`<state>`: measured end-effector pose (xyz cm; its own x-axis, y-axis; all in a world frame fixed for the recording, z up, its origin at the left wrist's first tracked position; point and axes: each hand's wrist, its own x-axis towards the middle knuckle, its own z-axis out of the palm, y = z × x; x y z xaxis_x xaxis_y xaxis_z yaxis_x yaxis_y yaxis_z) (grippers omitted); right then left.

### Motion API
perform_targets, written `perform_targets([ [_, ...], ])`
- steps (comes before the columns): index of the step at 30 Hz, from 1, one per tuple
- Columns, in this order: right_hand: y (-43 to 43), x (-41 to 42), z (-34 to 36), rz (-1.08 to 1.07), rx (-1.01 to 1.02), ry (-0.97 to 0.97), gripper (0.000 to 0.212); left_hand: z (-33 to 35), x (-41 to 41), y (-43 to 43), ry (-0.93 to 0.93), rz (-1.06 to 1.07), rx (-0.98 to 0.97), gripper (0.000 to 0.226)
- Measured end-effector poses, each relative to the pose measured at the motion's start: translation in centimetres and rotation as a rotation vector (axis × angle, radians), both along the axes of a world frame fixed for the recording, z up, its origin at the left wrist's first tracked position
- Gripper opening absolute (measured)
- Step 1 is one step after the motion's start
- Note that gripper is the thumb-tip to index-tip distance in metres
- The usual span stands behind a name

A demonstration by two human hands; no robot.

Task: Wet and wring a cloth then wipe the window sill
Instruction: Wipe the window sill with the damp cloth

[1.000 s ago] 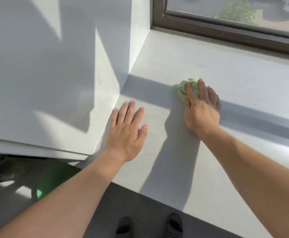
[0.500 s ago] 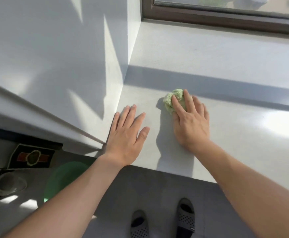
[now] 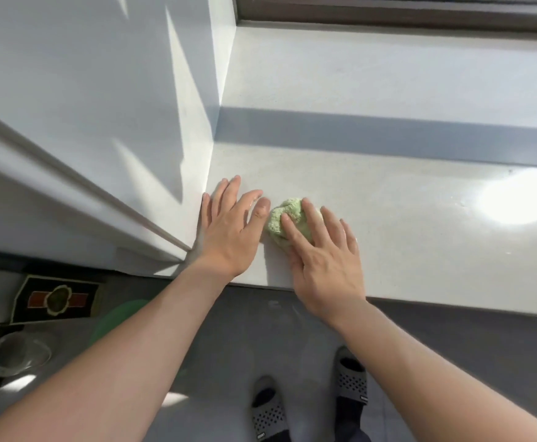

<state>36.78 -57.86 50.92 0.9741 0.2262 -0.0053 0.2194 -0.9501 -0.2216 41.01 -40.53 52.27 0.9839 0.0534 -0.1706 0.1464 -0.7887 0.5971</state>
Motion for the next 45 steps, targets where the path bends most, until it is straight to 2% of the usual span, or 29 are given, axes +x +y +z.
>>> perform_targets([
  [3,-1.6,-1.2,-0.1,0.196,0.001,-0.024,0.048,0.3,0.7,-1.1,0.030,0.034,0.033,0.070],
  [5,-4.2,-0.4,0.0,0.210,-0.017,-0.012,0.048,0.3,0.9,-1.7,0.040,-0.007,0.122,0.060],
  [7,-7.6,1.3,0.0,0.074,-0.053,0.008,0.049,0.3,1.2,-2.3,0.035,-0.070,0.189,0.054],
  [9,-10.6,3.9,0.4,-0.170,-0.029,0.004,0.049,0.3,1.9,-3.0,0.017,-0.124,0.220,0.052],
  [11,-10.6,5.9,0.4,-0.406,0.012,0.029,0.049,-0.1,3.1,-4.0,-0.017,-0.162,0.223,0.052],
  [12,-9.6,5.9,0.4,-0.447,0.008,0.031,0.049,-0.2,3.7,-4.5,-0.039,-0.174,0.210,0.053],
  [14,-7.2,4.0,0.2,-0.310,-0.007,-0.019,0.050,-0.5,5.2,-5.3,-0.062,-0.182,0.172,0.054],
  [16,-6.6,1.7,-0.2,-0.031,-0.019,-0.032,0.051,-0.5,6.5,-5.8,-0.054,-0.180,0.180,0.054],
  [19,-9.5,2.6,-0.2,0.204,-0.014,-0.017,0.049,-0.5,7.5,-6.3,-0.017,-0.172,0.315,0.055],
  [21,-11.7,5.4,-0.2,0.144,-0.043,-0.026,0.048,-0.7,7.6,-6.7,-0.021,-0.157,0.400,0.057],
  [23,-13.5,9.3,0.0,-0.049,-0.034,-0.016,0.049,-1.0,7.6,-7.0,0.002,-0.143,0.435,0.058],
  [25,-13.8,12.6,0.2,-0.258,-0.009,0.013,0.049,-0.9,8.1,-7.3,0.001,-0.118,0.405,0.055],
  [27,-12.4,13.4,0.2,-0.347,-0.016,0.032,0.050,-0.8,9.5,-7.7,-0.037,-0.101,0.356,0.049],
  [29,-10.8,11.6,0.2,-0.206,-0.029,-0.011,0.049,-0.8,11.0,-8.0,-0.062,-0.111,0.340,0.049],
  [32,-10.3,8.0,-0.2,0.145,-0.027,-0.023,0.049,-1.3,12.1,-7.4,-0.074,-0.138,0.368,0.054],
  [34,-11.4,9.0,-0.3,0.238,-0.008,0.001,0.048,-1.5,12.0,-6.9,-0.067,-0.130,0.384,0.055],
  [36,-11.9,11.3,-0.6,0.180,-0.023,0.002,0.048,-1.7,11.4,-6.7,-0.052,-0.110,0.391,0.054],
  [41,-12.2,19.6,-1.0,-0.210,-0.005,0.054,0.051,-2.1,12.3,-8.0,-0.039,-0.051,0.351,0.053],
  [43,-10.6,20.2,-1.3,-0.168,-0.038,0.035,0.051,-2.6,13.2,-8.4,-0.022,-0.021,0.354,0.052],
  [45,-9.6,19.0,-1.9,0.056,-0.045,0.017,0.051,-3.2,13.6,-8.7,-0.031,0.008,0.353,0.048],
])
